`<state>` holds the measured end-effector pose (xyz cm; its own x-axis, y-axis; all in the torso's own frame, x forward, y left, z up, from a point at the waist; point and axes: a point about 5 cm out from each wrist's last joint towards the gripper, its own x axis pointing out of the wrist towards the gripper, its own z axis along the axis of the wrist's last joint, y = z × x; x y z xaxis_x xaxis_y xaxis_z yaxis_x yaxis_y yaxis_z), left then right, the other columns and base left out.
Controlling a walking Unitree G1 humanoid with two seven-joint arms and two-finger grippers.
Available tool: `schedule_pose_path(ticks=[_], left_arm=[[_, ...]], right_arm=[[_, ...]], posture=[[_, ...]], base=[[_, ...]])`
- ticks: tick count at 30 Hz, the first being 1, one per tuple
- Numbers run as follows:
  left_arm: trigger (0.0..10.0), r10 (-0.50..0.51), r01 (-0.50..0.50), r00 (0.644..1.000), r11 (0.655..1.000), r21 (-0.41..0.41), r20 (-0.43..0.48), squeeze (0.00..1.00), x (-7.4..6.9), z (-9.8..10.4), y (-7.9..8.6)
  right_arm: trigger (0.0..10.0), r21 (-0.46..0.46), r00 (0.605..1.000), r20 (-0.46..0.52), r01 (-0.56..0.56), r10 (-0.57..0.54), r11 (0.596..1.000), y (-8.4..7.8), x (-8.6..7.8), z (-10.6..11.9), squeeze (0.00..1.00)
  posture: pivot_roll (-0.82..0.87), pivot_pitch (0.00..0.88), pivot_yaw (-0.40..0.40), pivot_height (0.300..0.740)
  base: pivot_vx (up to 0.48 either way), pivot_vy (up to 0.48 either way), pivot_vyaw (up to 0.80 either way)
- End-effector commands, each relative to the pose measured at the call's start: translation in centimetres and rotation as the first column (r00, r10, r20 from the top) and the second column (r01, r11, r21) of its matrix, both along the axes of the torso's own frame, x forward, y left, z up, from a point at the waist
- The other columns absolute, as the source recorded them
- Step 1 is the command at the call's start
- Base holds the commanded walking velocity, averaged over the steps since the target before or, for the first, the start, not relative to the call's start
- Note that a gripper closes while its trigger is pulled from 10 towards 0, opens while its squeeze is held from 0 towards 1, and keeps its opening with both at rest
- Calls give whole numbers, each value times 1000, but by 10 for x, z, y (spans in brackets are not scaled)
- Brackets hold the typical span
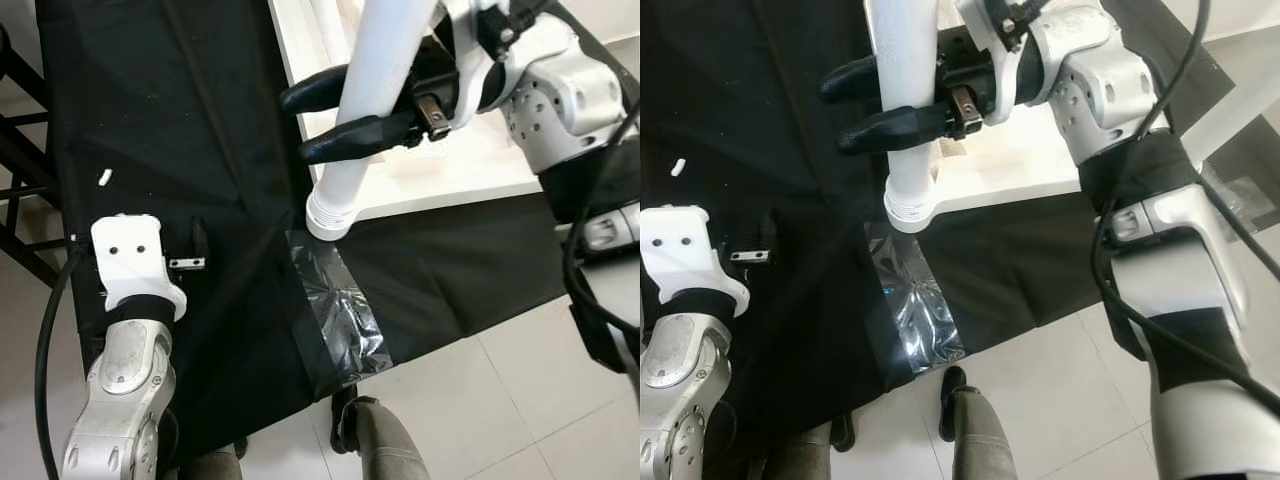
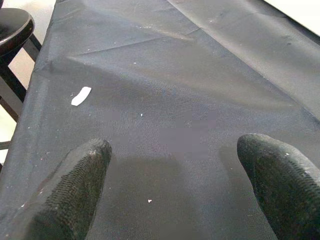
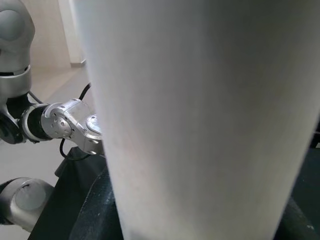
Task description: Building children table
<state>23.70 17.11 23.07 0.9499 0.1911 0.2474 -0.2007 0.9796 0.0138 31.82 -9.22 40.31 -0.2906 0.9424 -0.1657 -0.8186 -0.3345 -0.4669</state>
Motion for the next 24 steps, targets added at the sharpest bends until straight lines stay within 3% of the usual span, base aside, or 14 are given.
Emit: schedule_pose_path(ticks=[1,7,9,11,24], left_arm=[[10000,13,-12,1000,1000,5,-14,0,-3,-2,1],[10000,9,-9,1000,1000,5,-14,0,-3,-2,0],[10000,9,-9,1000,1000,5,-13,0,-3,-2,0],[10000,10,-10,1000,1000,5,-13,0,-3,-2,0],[10000,12,-12,1000,1000,9,-14,0,-3,-2,2]], right_arm=[[10000,-49,995,-101,1,-6,999,-2,6,-20,0],[10000,-6,991,-128,40,-40,999,-4,14,-19,0],[10000,37,977,-151,156,-149,987,-4,25,-22,0],[10000,32,974,-151,176,-170,984,-3,28,-24,0],[10000,-21,974,-141,174,-175,985,-2,31,-28,0]], posture=[[31,353,-106,740],[31,353,-106,740],[33,350,-106,740],[33,350,-106,740],[31,355,-103,740]], base=[[0,0,0],[0,0,0],[0,0,0],[0,0,0],[0,0,0]])
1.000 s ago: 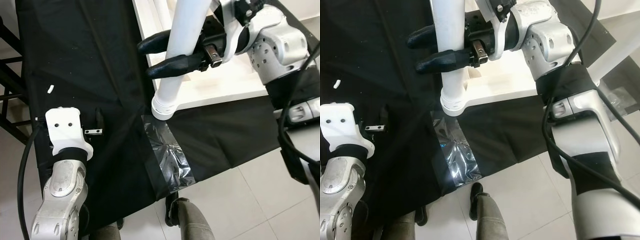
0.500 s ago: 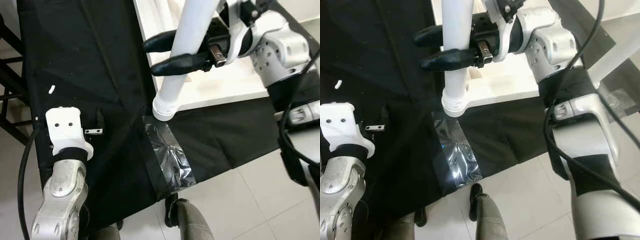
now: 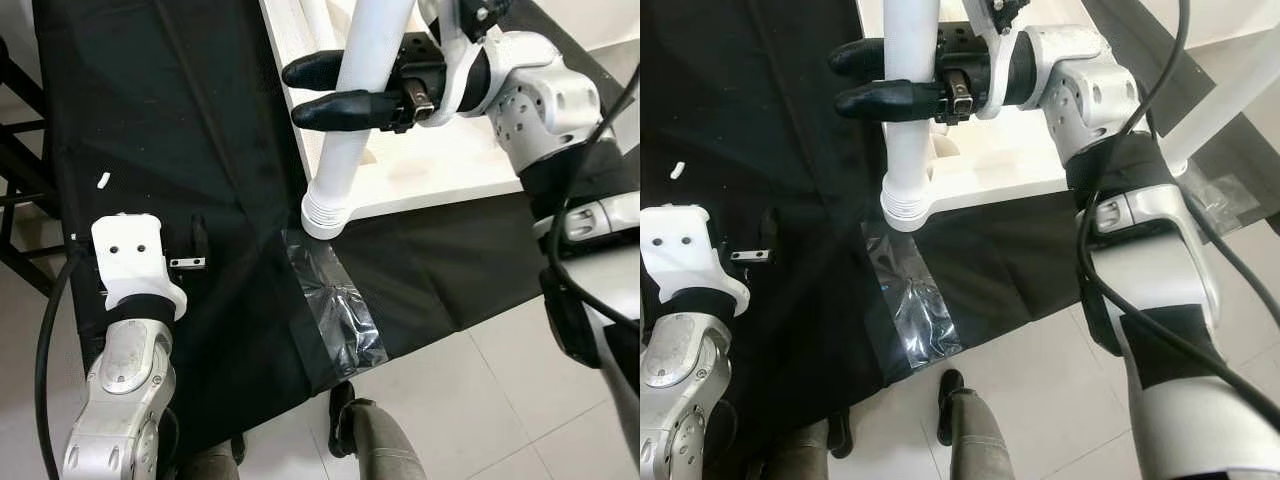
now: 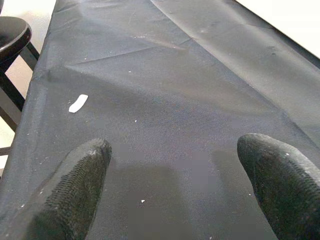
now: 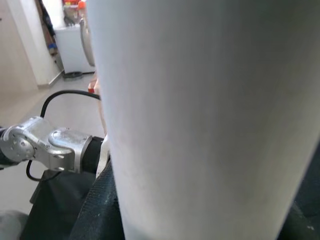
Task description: Building children table
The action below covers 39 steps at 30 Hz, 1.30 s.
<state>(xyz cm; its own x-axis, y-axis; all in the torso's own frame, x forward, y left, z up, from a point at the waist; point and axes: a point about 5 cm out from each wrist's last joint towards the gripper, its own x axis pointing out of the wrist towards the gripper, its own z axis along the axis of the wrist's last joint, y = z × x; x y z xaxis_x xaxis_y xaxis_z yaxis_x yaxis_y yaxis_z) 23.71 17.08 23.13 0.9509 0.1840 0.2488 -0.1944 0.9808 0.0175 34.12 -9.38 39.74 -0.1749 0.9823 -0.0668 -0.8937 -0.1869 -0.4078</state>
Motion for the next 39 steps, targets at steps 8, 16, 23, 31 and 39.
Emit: schedule_pose_path(ticks=[8,16,23,31,39], left_arm=[[10000,18,-18,1000,1000,5,-15,0,-2,-2,2],[10000,16,-16,1000,1000,6,-16,0,-2,-2,3],[10000,14,-14,1000,1000,7,-18,0,-2,-2,3],[10000,13,-13,1000,1000,10,-20,0,-2,-2,3],[10000,13,-13,1000,1000,11,-19,0,-2,-2,3]], right_arm=[[10000,-190,998,-44,-54,46,980,-9,-7,-28,0],[10000,-211,996,-57,-77,66,974,-12,-13,-29,0],[10000,-165,997,-82,-31,18,986,-11,-3,-33,0],[10000,-104,989,-129,-89,75,991,-22,-13,-32,0],[10000,-72,986,-152,-81,69,994,-30,-15,-37,0]], posture=[[33,357,-102,740],[32,361,-100,740],[32,363,-99,740],[34,364,-91,740],[37,360,-91,740]], base=[[0,0,0],[0,0,0],[0,0,0],[0,0,0],[0,0,0]])
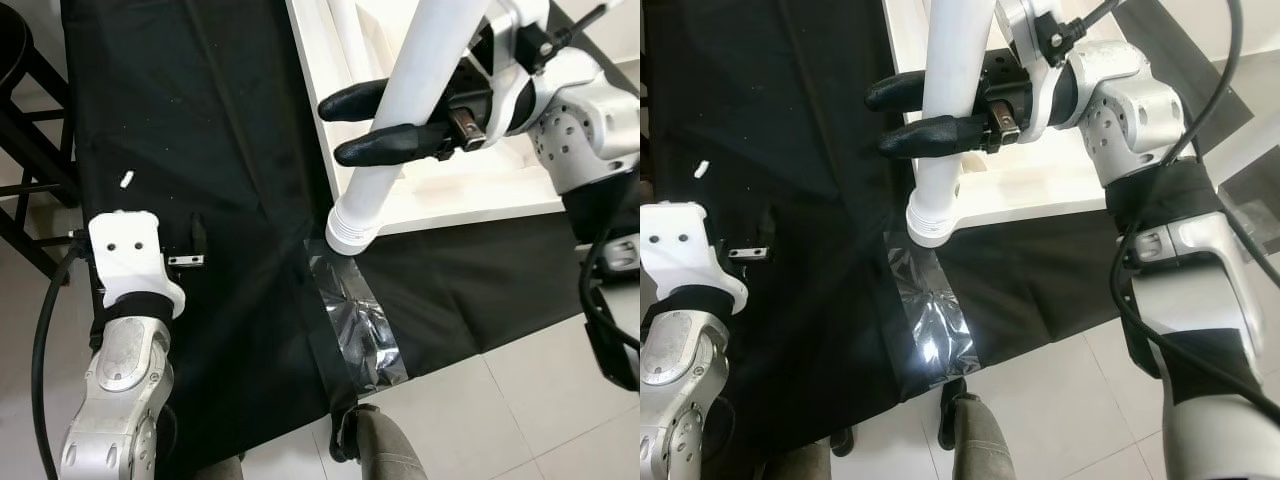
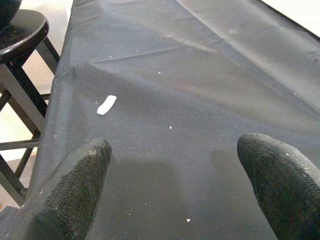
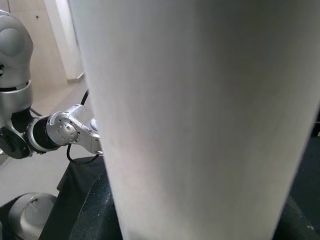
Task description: Building children table
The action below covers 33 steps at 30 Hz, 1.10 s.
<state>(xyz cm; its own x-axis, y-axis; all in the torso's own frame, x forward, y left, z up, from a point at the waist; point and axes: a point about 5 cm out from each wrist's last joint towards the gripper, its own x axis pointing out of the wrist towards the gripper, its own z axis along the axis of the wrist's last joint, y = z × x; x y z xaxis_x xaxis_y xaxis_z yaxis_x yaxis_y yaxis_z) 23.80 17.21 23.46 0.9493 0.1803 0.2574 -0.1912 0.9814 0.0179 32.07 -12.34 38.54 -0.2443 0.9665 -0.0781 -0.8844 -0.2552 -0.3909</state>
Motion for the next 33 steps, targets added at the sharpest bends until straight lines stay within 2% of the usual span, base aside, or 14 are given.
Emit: schedule_pose_path(ticks=[1,8,12,14,15,16,18,19,23,24,25,26,29,33], left_arm=[[10000,17,-17,999,1000,10,-27,0,-2,-5,2],[10000,17,-16,1000,1000,13,-26,0,-2,-4,3],[10000,15,-15,1000,1000,10,-22,0,-1,-4,2],[10000,15,-15,1000,1000,10,-22,0,-1,-4,2],[10000,18,-17,1000,1000,11,-19,0,-1,-3,3],[10000,18,-17,1000,1000,11,-19,0,-1,-3,3],[10000,24,-24,1000,1000,15,-11,0,0,-1,7],[10000,24,-24,1000,1000,15,-11,0,0,-1,7],[10000,37,-37,999,999,27,7,0,2,5,15],[10000,37,-37,999,999,27,7,0,2,5,15],[10000,43,-43,999,998,35,14,0,3,7,19],[10000,43,-43,999,998,35,14,0,3,7,19],[10000,51,-53,998,997,55,30,0,6,13,27],[10000,49,-51,998,997,60,34,0,7,14,28]], right_arm=[[10000,-69,991,-133,-7,-2,998,-1,5,-26,0],[10000,-115,994,-109,18,-30,993,1,8,-32,0],[10000,-137,980,-67,178,-188,975,5,18,-41,0],[10000,-137,980,-67,178,-188,975,5,18,-41,0],[10000,-143,950,-77,290,-303,946,5,20,-52,0],[10000,-143,950,-77,290,-303,946,5,20,-52,0],[10000,-137,899,-108,410,-425,902,6,17,-65,0],[10000,-137,899,-108,410,-425,902,6,17,-65,0],[10000,-80,793,-185,577,-581,813,12,9,-82,0],[10000,-80,793,-185,577,-581,813,12,9,-82,0],[10000,-54,749,-211,633,-629,772,14,4,-89,0],[10000,-54,749,-211,633,-629,772,14,4,-89,0],[10000,43,644,-285,749,-710,661,20,-7,-104,0],[10000,80,624,-313,768,-716,635,22,-13,-109,0]], posture=[[40,357,-87,740],[40,355,-86,740],[34,349,-94,740],[34,349,-94,740],[33,345,-98,740],[33,345,-98,740],[29,346,-102,740],[29,346,-102,740],[25,344,-97,740],[25,344,-97,740],[23,343,-91,740],[23,343,-91,740],[22,340,-79,740],[24,339,-75,740]], base=[[0,0,0],[0,0,0],[0,0,0],[0,0,0],[0,0,0],[0,0,0],[0,0,0],[0,0,0],[0,0,0],[0,0,0],[0,0,0],[0,0,0],[0,0,0],[0,0,0]])
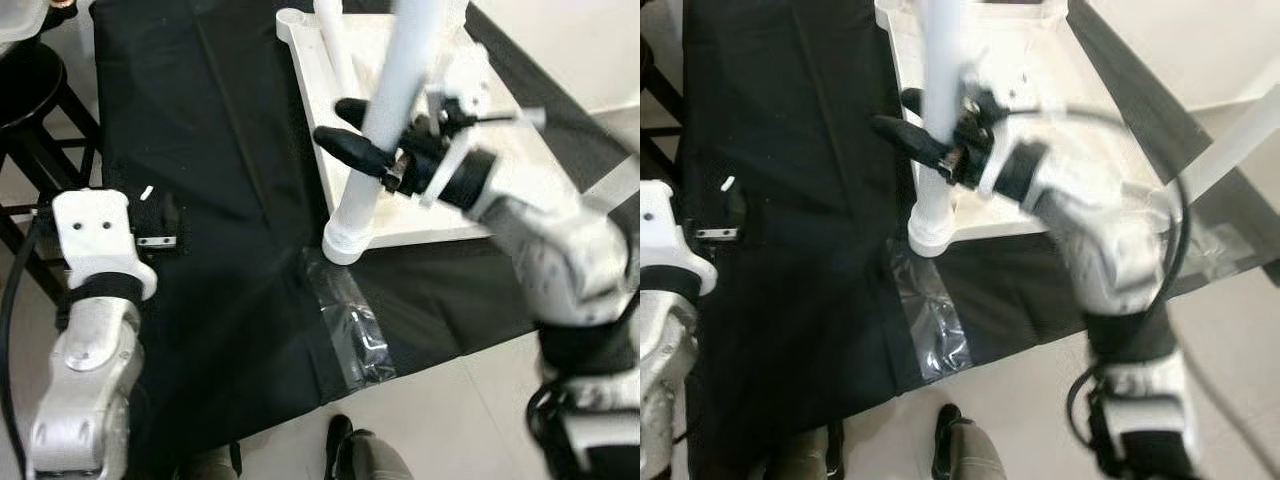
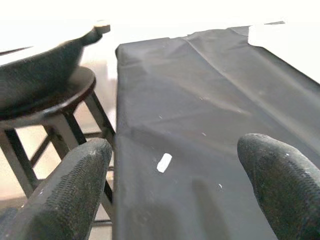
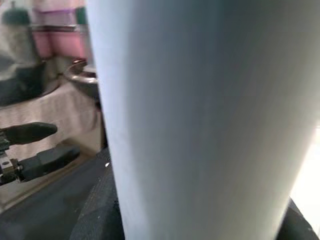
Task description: Building children table
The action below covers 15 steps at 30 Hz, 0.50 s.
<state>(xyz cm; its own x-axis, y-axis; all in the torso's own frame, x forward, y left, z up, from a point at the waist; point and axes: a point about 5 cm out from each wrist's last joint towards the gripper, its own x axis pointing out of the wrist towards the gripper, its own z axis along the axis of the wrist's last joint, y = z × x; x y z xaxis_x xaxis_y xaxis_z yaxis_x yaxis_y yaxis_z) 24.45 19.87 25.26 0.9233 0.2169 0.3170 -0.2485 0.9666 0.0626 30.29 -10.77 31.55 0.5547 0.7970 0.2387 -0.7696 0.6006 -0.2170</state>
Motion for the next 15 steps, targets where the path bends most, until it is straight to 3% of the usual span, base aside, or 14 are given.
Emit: schedule_pose_path(ticks=[1,3,11,12,13,15], left_arm=[[10000,-9,9,1000,1000,4,-19,0,0,-3,1],[10000,-16,16,1000,1000,7,-20,0,0,-3,0],[10000,-39,39,999,999,10,-15,0,3,1,0],[10000,-48,48,999,999,11,-11,0,4,2,0],[10000,-75,75,997,997,11,4,0,7,8,-1],[10000,-75,75,997,997,11,4,0,7,8,-1]], right_arm=[[10000,-43,984,-176,24,-31,999,7,3,-41,0],[10000,12,979,-180,96,-92,995,8,1,-44,0],[10000,39,941,-262,234,-216,971,24,-15,-63,0],[10000,43,928,-267,282,-261,959,25,-15,-64,0],[10000,46,883,-287,400,-371,915,23,-15,-67,0],[10000,46,883,-287,400,-371,915,23,-15,-67,0]], posture=[[24,340,-71,740],[24,340,-71,740],[33,340,-60,740],[33,340,-60,740],[37,341,-56,740],[37,341,-56,740]], base=[[0,0,0],[0,0,0],[0,0,0],[0,0,0],[0,0,0],[0,0,0]])
